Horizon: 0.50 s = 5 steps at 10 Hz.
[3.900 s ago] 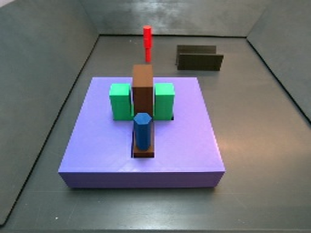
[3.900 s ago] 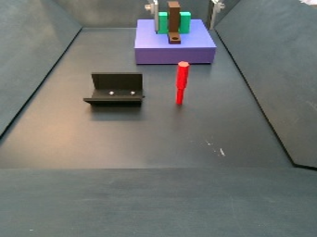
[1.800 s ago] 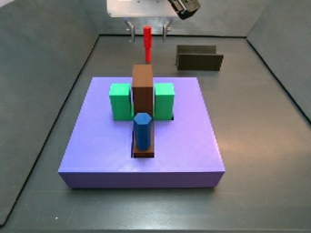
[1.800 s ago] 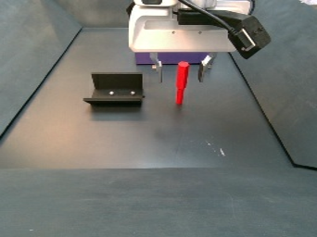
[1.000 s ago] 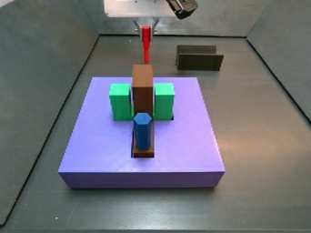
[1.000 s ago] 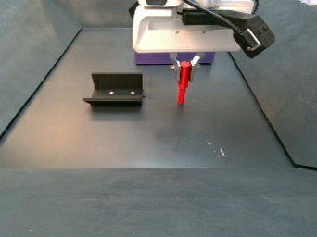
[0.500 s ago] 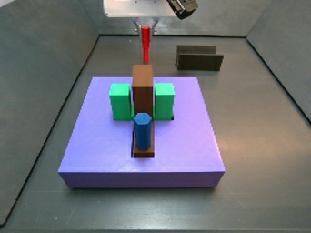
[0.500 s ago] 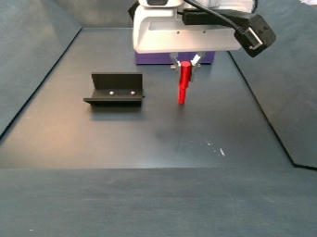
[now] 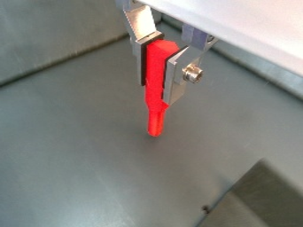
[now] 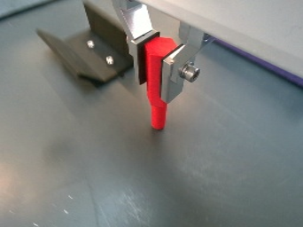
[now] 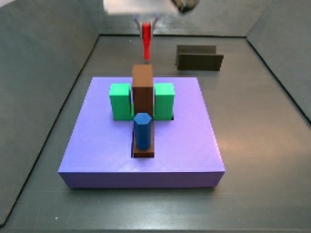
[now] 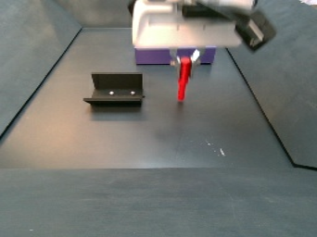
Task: Pick up the red object. Move up. Move to above the board. Insert the red object.
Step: Move up, then move to above the board.
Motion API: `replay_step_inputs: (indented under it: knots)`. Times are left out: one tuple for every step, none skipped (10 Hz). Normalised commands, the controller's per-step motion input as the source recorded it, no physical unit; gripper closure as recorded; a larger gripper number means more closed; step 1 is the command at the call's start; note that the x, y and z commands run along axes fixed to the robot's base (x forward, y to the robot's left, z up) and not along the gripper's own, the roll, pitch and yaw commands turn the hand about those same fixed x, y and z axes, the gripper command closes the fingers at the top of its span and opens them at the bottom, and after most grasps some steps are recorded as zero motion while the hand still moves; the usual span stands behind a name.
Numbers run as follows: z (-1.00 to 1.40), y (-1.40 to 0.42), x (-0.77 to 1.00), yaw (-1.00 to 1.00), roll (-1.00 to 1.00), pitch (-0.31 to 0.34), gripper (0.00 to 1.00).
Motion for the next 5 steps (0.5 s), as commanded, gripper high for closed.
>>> replay_step_inputs:
  knots:
    - [0.73, 0.06, 0.00, -0.01, 0.01, 0.018, 1.00]
    - [0.33, 0.03, 0.00, -0.01, 0.03, 0.011, 1.00]
    - [1.40, 0.00, 0.00, 0.00, 0.00, 0.000, 1.00]
    - [1.40, 0.00, 0.00, 0.00, 0.00, 0.006, 1.00]
    - [1.40, 0.00, -0.05, 0.00, 0.02, 0.024, 1.00]
